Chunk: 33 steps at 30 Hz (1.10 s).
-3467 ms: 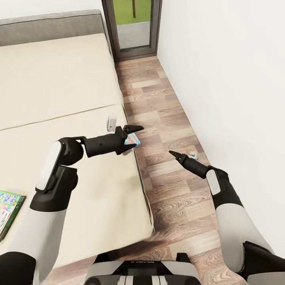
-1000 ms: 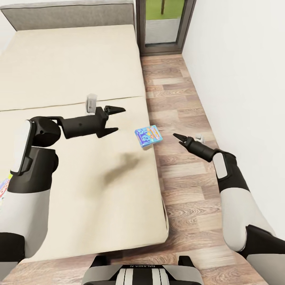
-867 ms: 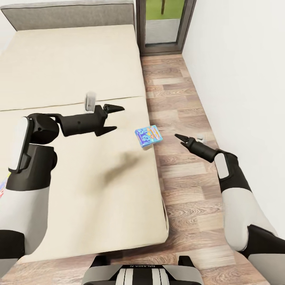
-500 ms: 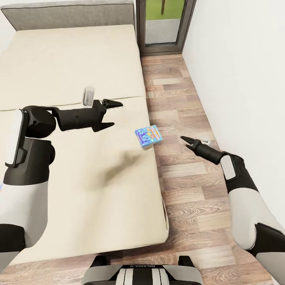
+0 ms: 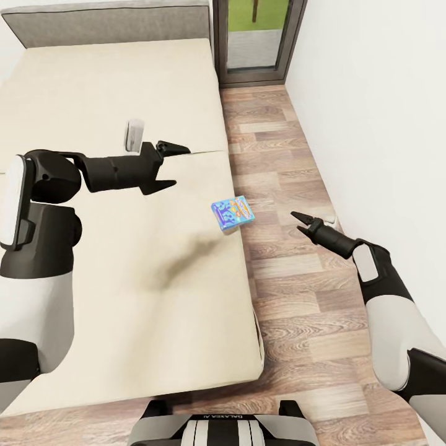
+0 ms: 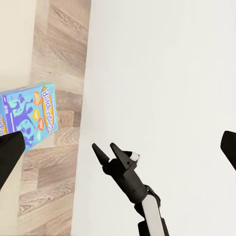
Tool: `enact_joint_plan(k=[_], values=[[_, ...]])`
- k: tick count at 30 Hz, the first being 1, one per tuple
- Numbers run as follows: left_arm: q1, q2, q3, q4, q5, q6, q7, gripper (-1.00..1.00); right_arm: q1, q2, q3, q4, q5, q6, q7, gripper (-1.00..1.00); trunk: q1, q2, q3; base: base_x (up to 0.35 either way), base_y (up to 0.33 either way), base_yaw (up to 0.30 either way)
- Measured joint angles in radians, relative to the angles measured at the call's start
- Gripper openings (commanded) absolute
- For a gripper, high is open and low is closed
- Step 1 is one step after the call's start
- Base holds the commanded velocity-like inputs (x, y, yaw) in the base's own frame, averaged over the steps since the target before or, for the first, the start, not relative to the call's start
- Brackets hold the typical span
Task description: Put all the toys in the child's room - the three board games (two on the bed and one on the table), the two jigsaw puzzles on the table, and the tennis ball on the table - inside the toy box on the table in the child's room.
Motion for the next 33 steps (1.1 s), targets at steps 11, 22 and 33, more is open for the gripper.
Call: enact_joint_plan(k=[11, 22, 33], values=[[-0.030, -0.005, 0.001, 0.003, 0.002, 0.000, 0.004, 1.00, -0.004, -0.002, 0.003, 0.036, -0.009, -0.006, -0.011, 1.00, 0.000, 0.000, 0.000, 0.000, 0.000, 0.000], [-0.061, -0.010, -0.002, 0.019, 0.002, -0.001, 0.008, 1.00, -0.030, -0.006, 0.003, 0.098, -0.013, -0.008, -0.014, 1.00, 0.000, 0.000, 0.000, 0.000, 0.000, 0.000], [-0.075, -0.013, -0.007, 0.031, 0.002, -0.002, 0.012, 1.00, -0.043, -0.011, 0.002, 0.115, -0.014, -0.006, -0.023, 1.00, 0.000, 0.000, 0.000, 0.000, 0.000, 0.000]])
